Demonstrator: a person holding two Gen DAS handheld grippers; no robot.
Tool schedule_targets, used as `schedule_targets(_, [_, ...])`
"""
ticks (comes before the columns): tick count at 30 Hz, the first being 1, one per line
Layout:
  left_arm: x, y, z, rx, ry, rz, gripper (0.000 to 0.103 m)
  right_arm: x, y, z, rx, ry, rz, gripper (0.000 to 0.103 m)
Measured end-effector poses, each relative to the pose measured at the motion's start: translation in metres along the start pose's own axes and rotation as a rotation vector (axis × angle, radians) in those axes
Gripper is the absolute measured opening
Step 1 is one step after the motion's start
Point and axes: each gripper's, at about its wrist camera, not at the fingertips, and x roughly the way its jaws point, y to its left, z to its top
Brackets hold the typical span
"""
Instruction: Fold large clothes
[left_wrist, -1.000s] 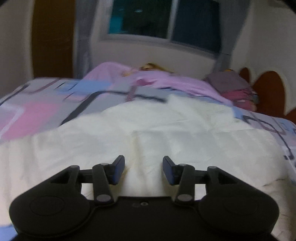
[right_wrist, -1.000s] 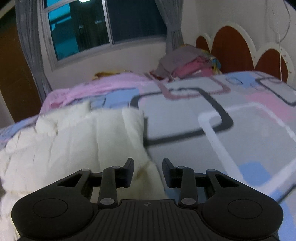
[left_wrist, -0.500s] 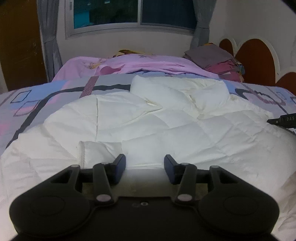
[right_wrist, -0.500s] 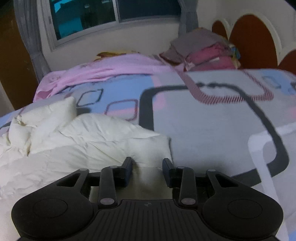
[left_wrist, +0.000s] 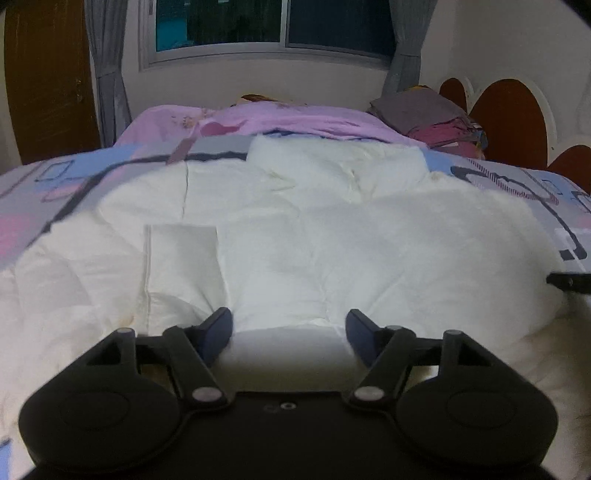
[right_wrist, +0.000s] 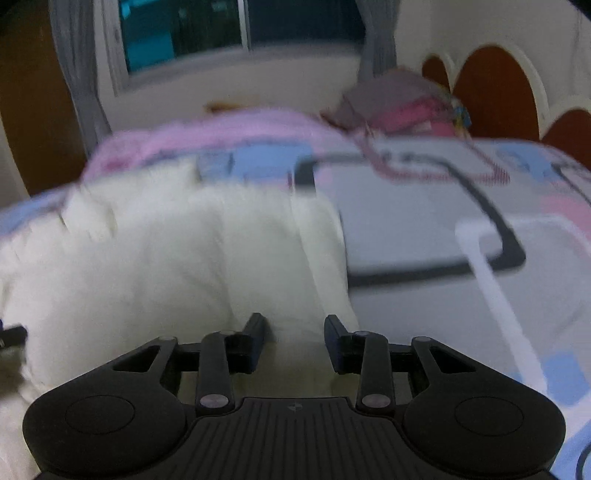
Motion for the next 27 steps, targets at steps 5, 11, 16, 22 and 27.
schedule_targets(5, [-0.017,0.011,0.003,-0.018,-0.016,0.012,0.077,-0.032,0.004,-0.001,0.014,-0.055,-0.032,0.077])
schedule_targets(11, [-0.073,0.068,-0.026,-0.13,-0.06,0.1,0.075,-0.083,0.008,-0.024,0.003,-0.135,-0.016,0.067])
schedule_targets(16, [-0.126,0.145,-0.075,-0.293,-0.043,0.211,0.033,-0.099,0.004,-0.035,0.058,-0.1,-0.024,0.038])
schedule_targets(22, [-0.182,0.224,-0.14,-0.515,0.014,0.348,0.033,-0.1,0.006,-0.039,0.072,-0.064,-0.02,0.038])
schedule_targets(27, [-0.205,0.267,-0.163,-0.712,-0.058,0.333,0.044,-0.092,0.011,-0.04,0.135,-0.027,-0.002,0.038])
